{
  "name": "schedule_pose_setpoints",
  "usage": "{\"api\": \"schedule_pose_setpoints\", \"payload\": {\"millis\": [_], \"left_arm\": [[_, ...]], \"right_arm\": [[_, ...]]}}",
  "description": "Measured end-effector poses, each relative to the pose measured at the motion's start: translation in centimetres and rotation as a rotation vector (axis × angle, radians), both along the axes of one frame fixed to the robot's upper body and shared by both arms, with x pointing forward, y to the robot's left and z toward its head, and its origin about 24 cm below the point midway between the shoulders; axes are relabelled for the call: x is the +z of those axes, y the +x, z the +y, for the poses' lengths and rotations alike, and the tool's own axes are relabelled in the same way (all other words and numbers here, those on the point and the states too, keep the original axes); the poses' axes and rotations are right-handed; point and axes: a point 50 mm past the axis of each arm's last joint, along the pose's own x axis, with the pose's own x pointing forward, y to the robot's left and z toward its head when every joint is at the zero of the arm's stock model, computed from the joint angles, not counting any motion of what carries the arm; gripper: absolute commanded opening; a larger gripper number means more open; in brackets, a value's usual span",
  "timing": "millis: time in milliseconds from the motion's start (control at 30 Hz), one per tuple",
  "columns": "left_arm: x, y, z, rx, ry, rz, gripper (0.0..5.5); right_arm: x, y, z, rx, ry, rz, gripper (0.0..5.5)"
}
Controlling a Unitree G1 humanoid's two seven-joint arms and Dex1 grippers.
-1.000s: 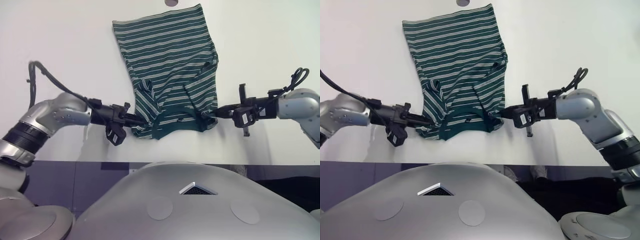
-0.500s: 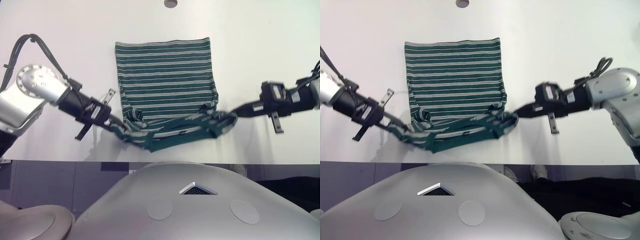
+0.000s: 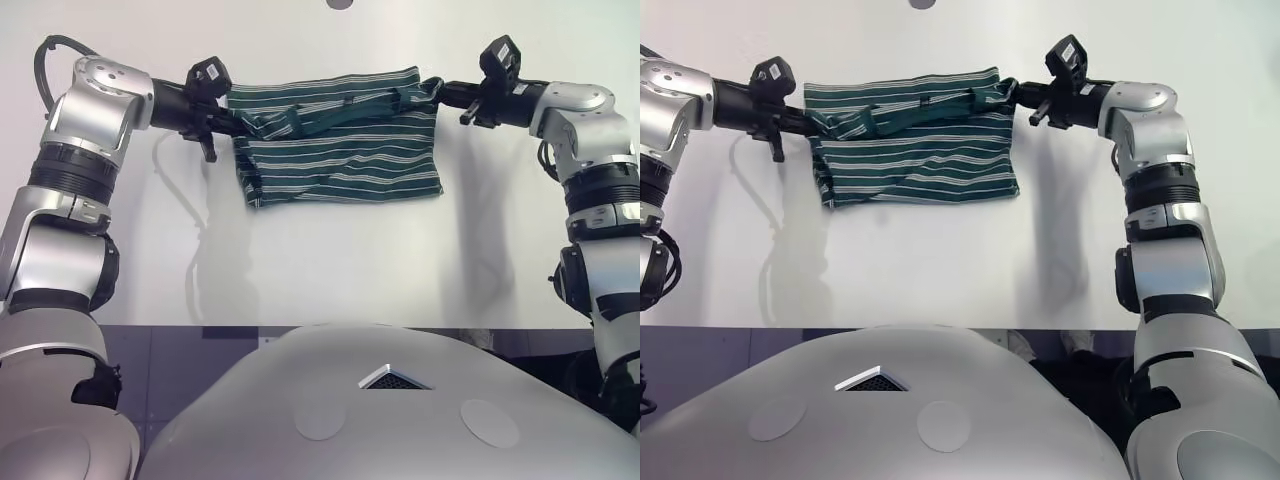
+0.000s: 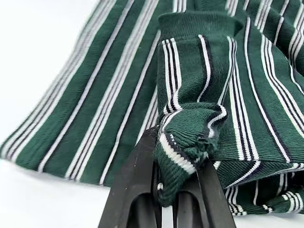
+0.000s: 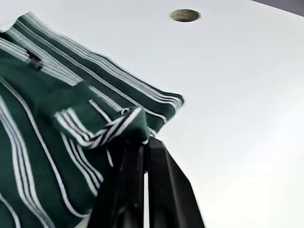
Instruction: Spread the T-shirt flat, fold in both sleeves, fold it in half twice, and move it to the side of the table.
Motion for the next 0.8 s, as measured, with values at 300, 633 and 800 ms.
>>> {"api": "schedule_pose_setpoints", "payload": {"millis": [300, 633, 800], "left_arm": [[-1.1, 2.3, -0.2, 0.435, -0.028, 0.014, 0.92], [-3.5, -1.0, -0.8, 1.025, -0.443, 0.132, 1.66], [-3.7, -1.8, -1.9, 1.164, -0.501, 0.111, 1.66]], "right_arm": [[-2.1, 1.7, 3.3, -0.313, 0.124, 0.193, 0.0], [-1.8, 0.3, 5.5, -0.616, 0.752, 0.416, 0.0], [-2.0, 0.8, 4.4, -0.867, 0.784, 0.371, 0.0]]}}
